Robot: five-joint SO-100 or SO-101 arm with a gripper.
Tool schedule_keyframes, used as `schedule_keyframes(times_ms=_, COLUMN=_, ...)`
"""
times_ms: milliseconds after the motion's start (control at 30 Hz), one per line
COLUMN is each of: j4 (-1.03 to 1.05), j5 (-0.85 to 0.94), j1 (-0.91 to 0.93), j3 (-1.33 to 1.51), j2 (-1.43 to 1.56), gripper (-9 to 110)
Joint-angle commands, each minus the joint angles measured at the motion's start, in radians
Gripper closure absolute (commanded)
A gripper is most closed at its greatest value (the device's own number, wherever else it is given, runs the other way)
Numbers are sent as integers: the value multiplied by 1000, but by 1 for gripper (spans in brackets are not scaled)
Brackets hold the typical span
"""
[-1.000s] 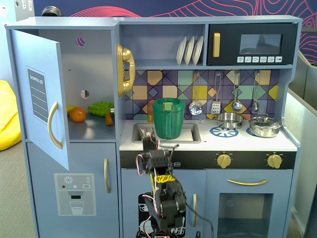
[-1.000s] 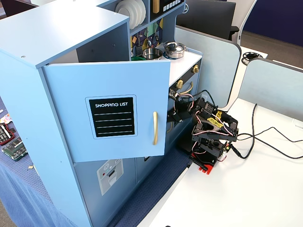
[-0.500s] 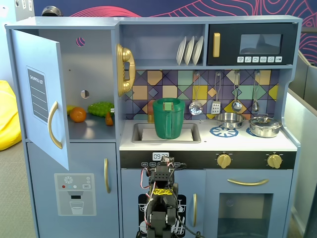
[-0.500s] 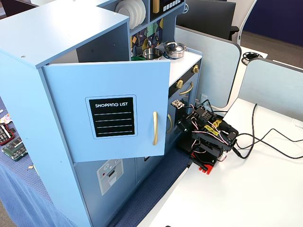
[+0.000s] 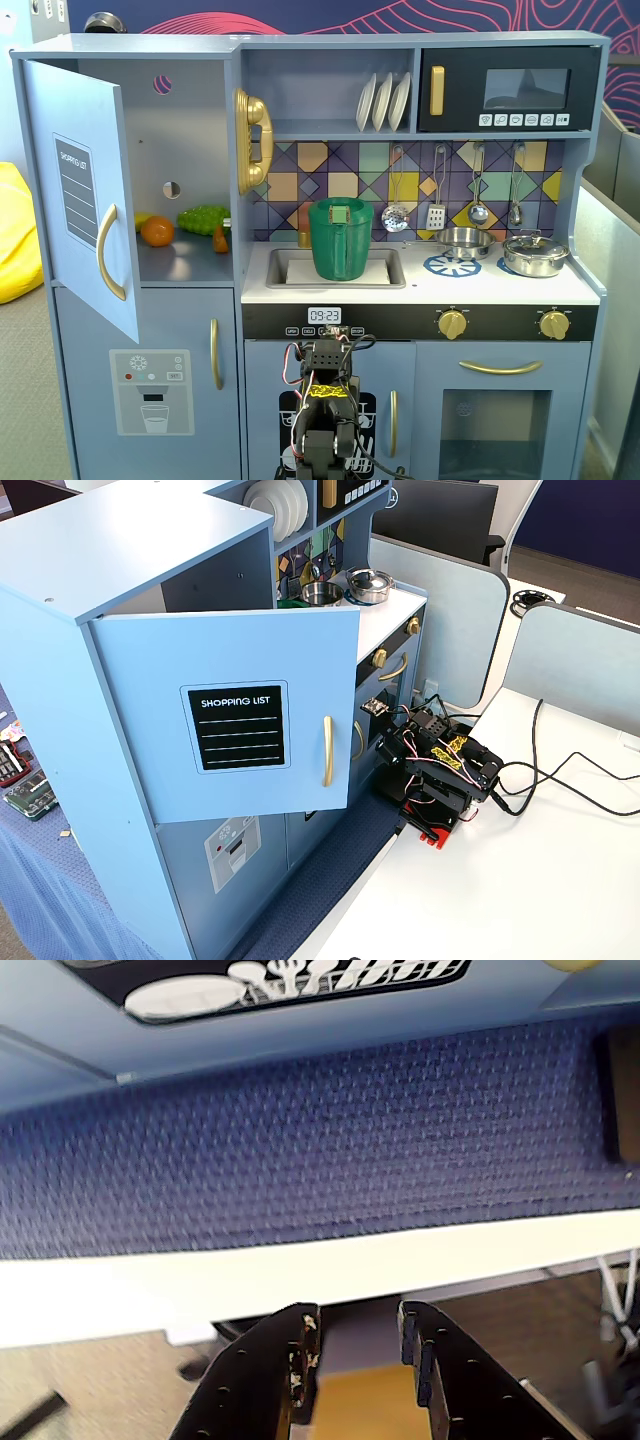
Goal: Open the left cabinet door
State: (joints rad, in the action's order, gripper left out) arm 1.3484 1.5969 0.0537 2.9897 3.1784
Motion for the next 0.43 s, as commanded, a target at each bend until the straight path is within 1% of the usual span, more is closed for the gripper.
schedule_keyframes(times_ms=0, j4=166, j5=40, j1=-15, j3=6, j2=0, gripper=101)
schedule_keyframes(times_ms=200, j4=167, j5=35, j1=-46, j3=6, j2=0, gripper=101)
schedule_keyframes(times_ms=233, j4=170, j5=20, j1=-46, j3=6, j2=0, gripper=100)
schedule_keyframes(times_ms=300, j4=186, j5=-86, j1=-44, j3=6, j2=0, gripper=100)
schedule_keyframes(times_ms=400, j4=184, j5=-86, j1=-44, j3=6, j2=0, gripper=100)
